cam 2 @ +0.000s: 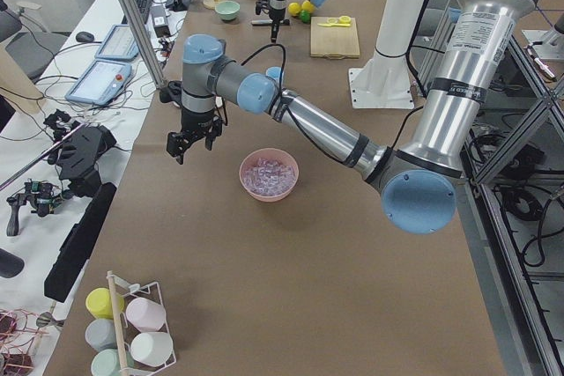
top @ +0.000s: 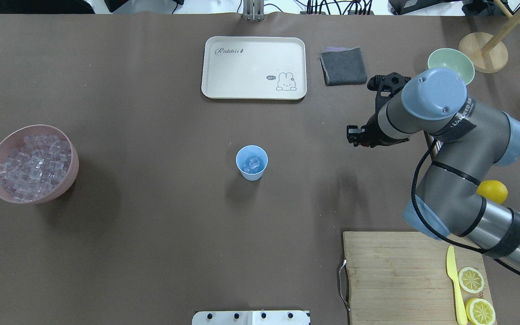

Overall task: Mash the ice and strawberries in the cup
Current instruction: 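Carry the strawberry with the right gripper over the blue cup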

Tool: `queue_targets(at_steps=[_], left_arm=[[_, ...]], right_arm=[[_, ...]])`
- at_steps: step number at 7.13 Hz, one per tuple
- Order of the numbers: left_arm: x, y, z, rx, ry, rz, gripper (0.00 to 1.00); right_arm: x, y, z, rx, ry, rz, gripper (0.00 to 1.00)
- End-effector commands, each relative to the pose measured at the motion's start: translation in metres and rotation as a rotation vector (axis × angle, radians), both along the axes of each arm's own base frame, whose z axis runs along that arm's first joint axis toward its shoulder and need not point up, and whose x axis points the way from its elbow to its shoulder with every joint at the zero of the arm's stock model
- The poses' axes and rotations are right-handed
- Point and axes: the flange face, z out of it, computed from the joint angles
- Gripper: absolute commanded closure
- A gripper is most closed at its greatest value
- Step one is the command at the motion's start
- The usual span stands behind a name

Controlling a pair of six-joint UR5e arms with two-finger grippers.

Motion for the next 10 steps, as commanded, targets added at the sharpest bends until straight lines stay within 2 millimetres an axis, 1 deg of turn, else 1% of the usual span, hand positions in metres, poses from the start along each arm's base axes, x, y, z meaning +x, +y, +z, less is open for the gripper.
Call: queue_targets(at_steps=[1,2,3,4,5,6,7,8,9,10], left_arm=[[0.001,0.002,0.012,-0.02,-0.002,0.002,0.03],[0.001,0.002,0.012,-0.022,-0.001,0.002,0.03],[0.001,0.002,0.01,-0.019,0.0,0.001,0.03],[0.001,0.002,0.014,-0.027,-0.002,0.002,0.03],[0.001,0.002,0.013,-0.025,-0.001,0.002,0.03],[0.004,0.003,0.014,-0.038,0.031,0.016,0.03],[0.009,0.009,0.019,-0.067,0.1,0.047,0.03],[0.009,0.014,0.027,-0.081,0.105,0.05,0.03],[0.008,0.017,0.028,-0.081,0.107,0.049,0.03],[0.008,0.018,0.031,-0.086,0.106,0.048,0.03]], right_arm=[[-0.002,-0.003,-0.067,0.104,-0.068,0.032,1.0],[-0.016,0.004,-0.087,0.141,-0.083,0.021,1.0],[-0.027,0.01,-0.101,0.189,-0.083,0.005,1.0],[-0.047,0.021,-0.112,0.222,-0.104,-0.023,1.0],[-0.067,0.038,-0.117,0.259,-0.127,-0.041,1.0],[-0.086,0.055,-0.12,0.296,-0.143,-0.047,1.0],[-0.103,0.069,-0.118,0.326,-0.135,-0.068,1.0],[-0.12,0.078,-0.113,0.358,-0.132,-0.071,1.0],[-0.13,0.079,-0.107,0.372,-0.148,-0.072,1.0],[-0.141,0.085,-0.104,0.38,-0.154,-0.077,1.0]])
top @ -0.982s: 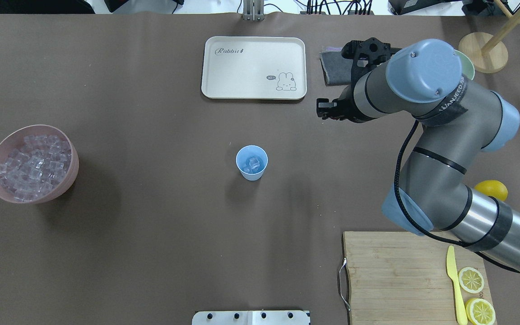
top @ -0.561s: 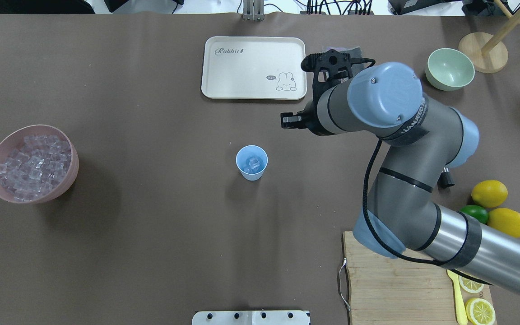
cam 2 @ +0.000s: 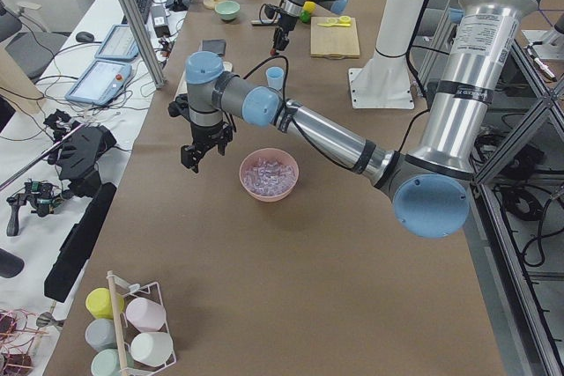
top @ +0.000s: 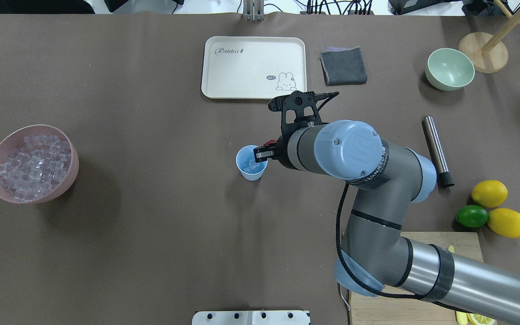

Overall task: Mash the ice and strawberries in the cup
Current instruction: 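Carry the strawberry with the right gripper over the blue cup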

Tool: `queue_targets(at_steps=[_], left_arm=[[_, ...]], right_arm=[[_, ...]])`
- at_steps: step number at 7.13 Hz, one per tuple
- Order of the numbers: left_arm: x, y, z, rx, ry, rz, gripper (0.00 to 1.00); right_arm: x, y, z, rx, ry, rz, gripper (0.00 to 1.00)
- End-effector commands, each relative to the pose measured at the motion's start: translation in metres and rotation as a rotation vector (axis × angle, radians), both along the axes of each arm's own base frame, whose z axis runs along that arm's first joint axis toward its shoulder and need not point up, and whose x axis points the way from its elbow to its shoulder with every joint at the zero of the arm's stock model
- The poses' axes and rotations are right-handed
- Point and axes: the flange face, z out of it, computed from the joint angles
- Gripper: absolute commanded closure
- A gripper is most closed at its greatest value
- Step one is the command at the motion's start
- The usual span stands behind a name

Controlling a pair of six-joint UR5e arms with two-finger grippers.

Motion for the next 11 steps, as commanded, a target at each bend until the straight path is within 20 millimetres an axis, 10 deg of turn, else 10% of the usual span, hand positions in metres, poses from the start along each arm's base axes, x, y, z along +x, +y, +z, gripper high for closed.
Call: queue_targets(at_steps=[1,11], left_arm=[[-0.001,0.003,0.004,-0.001,0.004,0.001,0.03],[-0.007,0.019,0.031,-0.019,0.001,-0.004,0.03]], right_arm=[[-0.022,0.012,0.003,0.03,-0.005,0.009,1.0],[-0.049,0.012,-0.007,0.108,0.039,-0.023,1.0]])
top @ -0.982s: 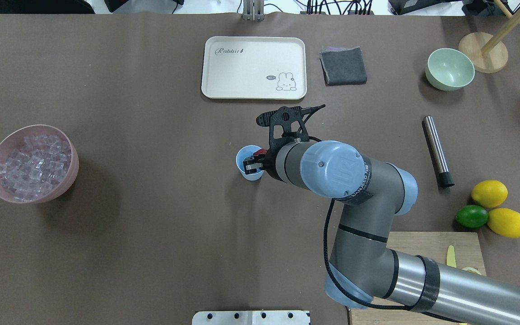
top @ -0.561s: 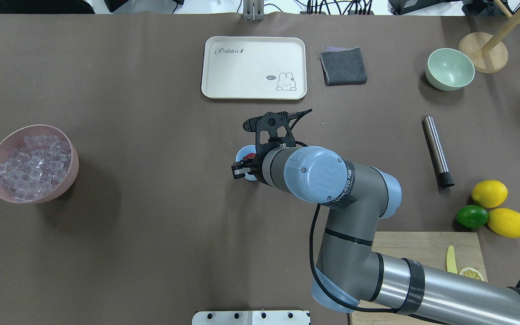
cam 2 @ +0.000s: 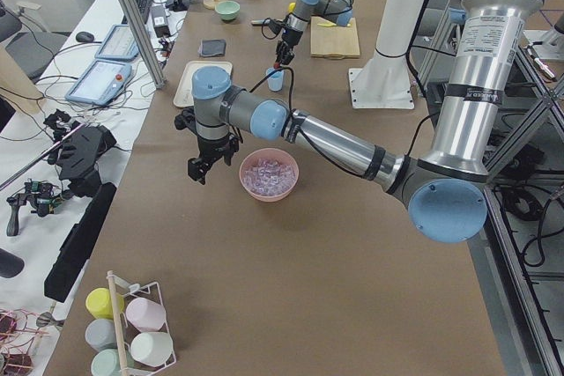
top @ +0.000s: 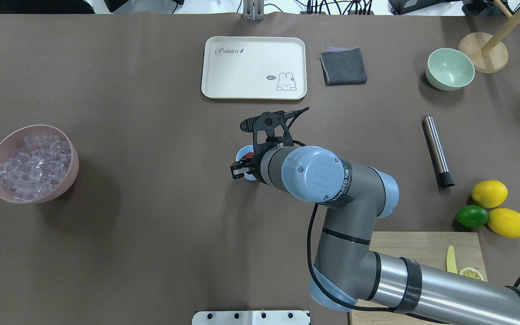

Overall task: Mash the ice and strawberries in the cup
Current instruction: 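Lower the strawberry into the blue cup and open the right gripper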

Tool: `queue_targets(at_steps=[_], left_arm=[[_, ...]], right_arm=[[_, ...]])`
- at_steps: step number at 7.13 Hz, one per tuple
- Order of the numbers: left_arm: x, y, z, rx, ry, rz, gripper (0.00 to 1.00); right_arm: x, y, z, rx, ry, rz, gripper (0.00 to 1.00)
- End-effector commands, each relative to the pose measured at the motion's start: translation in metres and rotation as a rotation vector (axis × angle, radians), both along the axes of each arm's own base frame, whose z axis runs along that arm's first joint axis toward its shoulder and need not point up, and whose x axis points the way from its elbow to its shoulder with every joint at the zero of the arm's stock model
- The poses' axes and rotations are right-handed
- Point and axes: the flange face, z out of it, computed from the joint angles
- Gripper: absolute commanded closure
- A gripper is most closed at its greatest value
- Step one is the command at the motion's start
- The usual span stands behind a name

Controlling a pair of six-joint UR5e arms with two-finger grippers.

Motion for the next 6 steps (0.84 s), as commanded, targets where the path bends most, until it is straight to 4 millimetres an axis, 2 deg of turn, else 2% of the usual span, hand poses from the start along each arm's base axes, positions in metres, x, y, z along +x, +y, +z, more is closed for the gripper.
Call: queue_targets(at_steps=[1,2,3,6], left_arm=[[-0.002,0.004,0.007,0.005,0.001,-0.003,0.03],[-0.002,0.007,0.013,0.016,0.003,-0.001,0.03],[-0.002,0.007,0.013,0.017,0.003,-0.002,0.03],[-0.001,0.004,0.009,0.023,0.004,-0.002,0.03]], right_arm=[[0.001,-0.004,0.001,0.021,0.014,0.0,1.0],[0.001,-0.005,0.002,0.02,0.015,0.0,0.79],[0.001,-0.005,0.002,0.029,-0.004,0.002,0.03],[0.012,-0.019,0.005,0.059,-0.012,-0.002,0.01]])
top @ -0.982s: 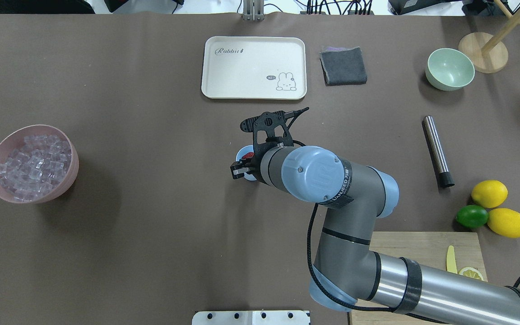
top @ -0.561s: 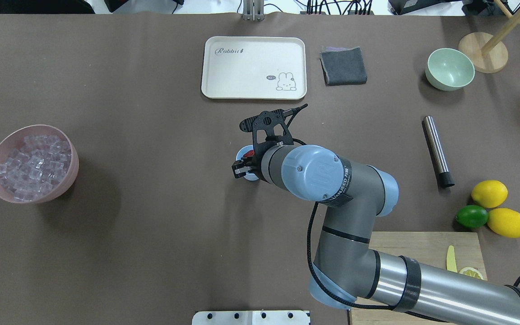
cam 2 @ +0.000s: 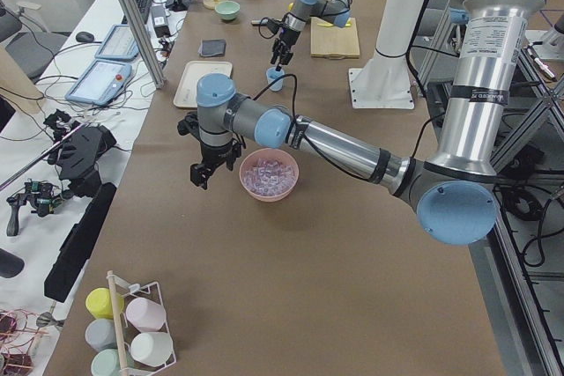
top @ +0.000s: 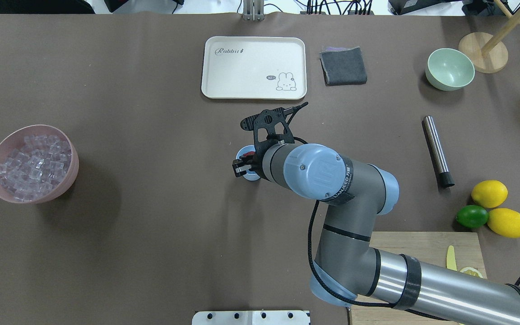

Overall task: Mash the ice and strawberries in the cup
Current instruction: 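Lower the strawberry into the blue cup and open the right gripper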

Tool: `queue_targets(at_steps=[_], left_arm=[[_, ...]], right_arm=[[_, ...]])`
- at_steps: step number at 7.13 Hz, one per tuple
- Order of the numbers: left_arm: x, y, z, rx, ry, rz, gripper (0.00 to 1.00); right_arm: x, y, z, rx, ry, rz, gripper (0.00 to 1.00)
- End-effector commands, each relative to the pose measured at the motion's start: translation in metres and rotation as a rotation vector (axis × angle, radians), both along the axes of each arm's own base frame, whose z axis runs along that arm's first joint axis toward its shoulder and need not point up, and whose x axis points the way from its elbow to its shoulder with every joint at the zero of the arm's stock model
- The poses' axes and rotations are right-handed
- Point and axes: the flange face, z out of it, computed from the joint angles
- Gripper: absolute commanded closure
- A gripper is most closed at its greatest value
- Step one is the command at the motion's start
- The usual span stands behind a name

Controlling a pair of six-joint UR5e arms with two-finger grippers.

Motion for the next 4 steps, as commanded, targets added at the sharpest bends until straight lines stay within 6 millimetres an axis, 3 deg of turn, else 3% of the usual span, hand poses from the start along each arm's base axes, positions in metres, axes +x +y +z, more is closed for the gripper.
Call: queue_targets(at_steps=[1,2,4], left_arm=[[0.001,-0.003,-0.004,0.006,0.0,0.001,0.03],[0.001,-0.005,-0.005,-0.006,0.0,-0.003,0.03],[-0.017,-0.019,0.009,-0.05,-0.002,-0.046,0.03]], right_arm=[[0.02,-0.02,-0.003,-0.011,-0.02,-0.022,0.01],[0.043,-0.04,-0.004,-0.037,-0.039,-0.054,0.01],[0.105,-0.085,0.034,-0.12,-0.034,-0.077,0.01]])
